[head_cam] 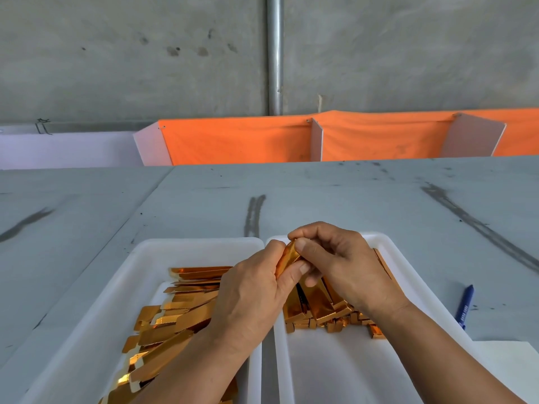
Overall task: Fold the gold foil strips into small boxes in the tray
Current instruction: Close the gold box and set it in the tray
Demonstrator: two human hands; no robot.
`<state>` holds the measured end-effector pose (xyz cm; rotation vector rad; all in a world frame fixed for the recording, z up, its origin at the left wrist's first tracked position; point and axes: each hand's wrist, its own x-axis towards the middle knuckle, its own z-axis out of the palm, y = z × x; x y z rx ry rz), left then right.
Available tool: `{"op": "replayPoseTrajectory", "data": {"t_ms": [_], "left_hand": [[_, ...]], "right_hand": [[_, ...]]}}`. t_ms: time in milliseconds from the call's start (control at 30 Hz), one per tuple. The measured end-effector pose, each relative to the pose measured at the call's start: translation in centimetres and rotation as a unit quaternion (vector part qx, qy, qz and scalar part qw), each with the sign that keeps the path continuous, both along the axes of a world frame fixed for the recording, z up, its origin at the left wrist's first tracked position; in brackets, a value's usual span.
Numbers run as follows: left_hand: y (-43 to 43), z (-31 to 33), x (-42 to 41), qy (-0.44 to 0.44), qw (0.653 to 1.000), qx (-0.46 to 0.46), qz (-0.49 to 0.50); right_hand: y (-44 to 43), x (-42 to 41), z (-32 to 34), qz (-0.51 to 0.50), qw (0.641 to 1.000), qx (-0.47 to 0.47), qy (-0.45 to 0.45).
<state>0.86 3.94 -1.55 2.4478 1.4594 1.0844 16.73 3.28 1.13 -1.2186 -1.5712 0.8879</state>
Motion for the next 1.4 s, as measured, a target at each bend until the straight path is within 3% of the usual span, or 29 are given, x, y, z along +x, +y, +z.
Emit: {"op": "replayPoseTrajectory", "data": {"t_ms": [167, 600, 1000, 1167, 1267, 1400], "left_hand": [[0.21, -0.16, -0.09, -0.019, 1.0, -0.009, 0.012], [-0.03, 0.16, -0.15, -0.044, 0.999, -0.017, 0.011], [0.01, -0.13, -0.09, -0.002, 1.0, -0.001, 0.022], [0.12, -0.18, -0.1, -0.099, 0.991, -0.083, -0.021], [0.22, 0.03, -0.06, -0.2, 0.961, -0.181, -0.059], [0.33, 0.32, 0.08, -0.283, 0.929, -0.226, -0.073]], "right_hand": [[-0.02, -0.19, -0.25, -0.01, 0.999, 0.0, 0.041], [-0.11, -0.28, -0.18, -0.013, 1.0, 0.013, 0.024], [0.29, -0.59, -0.66, -0.059, 0.997, -0.028, 0.051], [0.66, -0.43, -0.59, -0.079, 0.994, -0.039, 0.071], [0.63, -0.2, -0.38, -0.078, 0.992, -0.044, 0.093], [0.58, -0.14, -0.12, -0.069, 0.991, -0.045, 0.106]]}}
